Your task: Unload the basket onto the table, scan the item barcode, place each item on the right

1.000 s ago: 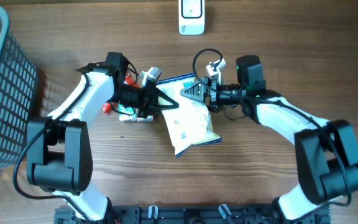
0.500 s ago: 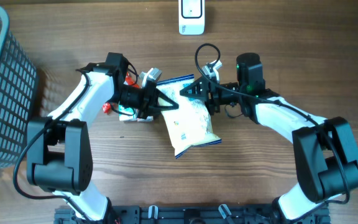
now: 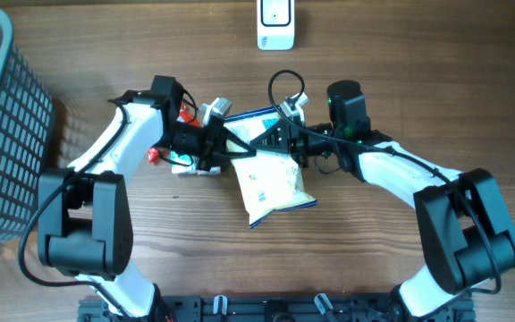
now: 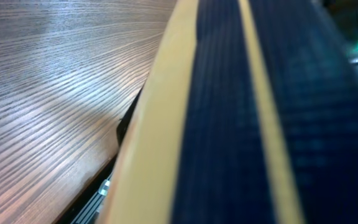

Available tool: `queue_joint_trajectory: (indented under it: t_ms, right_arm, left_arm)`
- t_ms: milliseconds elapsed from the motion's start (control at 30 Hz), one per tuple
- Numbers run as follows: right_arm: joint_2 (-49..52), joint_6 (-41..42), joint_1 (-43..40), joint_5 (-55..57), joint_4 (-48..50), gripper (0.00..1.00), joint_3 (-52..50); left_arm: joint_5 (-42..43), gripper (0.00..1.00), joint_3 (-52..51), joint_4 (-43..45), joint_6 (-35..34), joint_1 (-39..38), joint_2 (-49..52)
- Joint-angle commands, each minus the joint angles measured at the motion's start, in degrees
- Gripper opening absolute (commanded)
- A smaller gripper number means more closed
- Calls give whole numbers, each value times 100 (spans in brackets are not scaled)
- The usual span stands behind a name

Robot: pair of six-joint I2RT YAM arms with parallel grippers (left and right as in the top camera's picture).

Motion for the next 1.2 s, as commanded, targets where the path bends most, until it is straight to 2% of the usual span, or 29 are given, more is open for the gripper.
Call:
queue_joint_trajectory:
  t_ms: [0, 200, 667, 767, 867, 967, 1033, 1067, 1100, 1133, 1167]
  right_arm:
    - [103, -444, 46, 42, -350, 62, 20]
    - [103, -955, 44, 96, -1001, 66, 20]
    - [103, -732, 46, 31, -708, 66, 20]
    - [103, -684, 46, 33, -603, 58, 20]
    - [103, -664, 46, 35, -599, 38, 20]
    - [103, -664, 46, 39, -599, 24, 20]
    - [103, -667, 46, 59, -599, 8, 20]
    - [103, -669, 46, 63, -599, 4, 20]
    - [103, -673, 46, 81, -597, 4, 20]
    - [101, -693, 46, 85, -595, 4, 20]
    - [101, -704, 46, 83, -573, 4, 20]
  left_arm:
    - [122, 4, 33, 31, 26, 94, -55]
    - [13, 4, 33, 28, 26, 280, -55]
    - [-31, 4, 33, 26, 26, 304, -55]
    - [-57, 4, 33, 24, 26, 304, -52]
    - [-114, 4, 33, 15, 26, 304, -52]
    - [-116, 6, 33, 7, 28, 304, -55]
    - [-136, 14, 33, 7, 28, 304, -55]
    - [-142, 21, 33, 7, 28, 304, -55]
    - [-186, 36, 33, 7, 28, 306, -52]
    - [-227, 57, 33, 7, 26, 306, -55]
    - [-280, 70, 33, 4, 28, 308, -55]
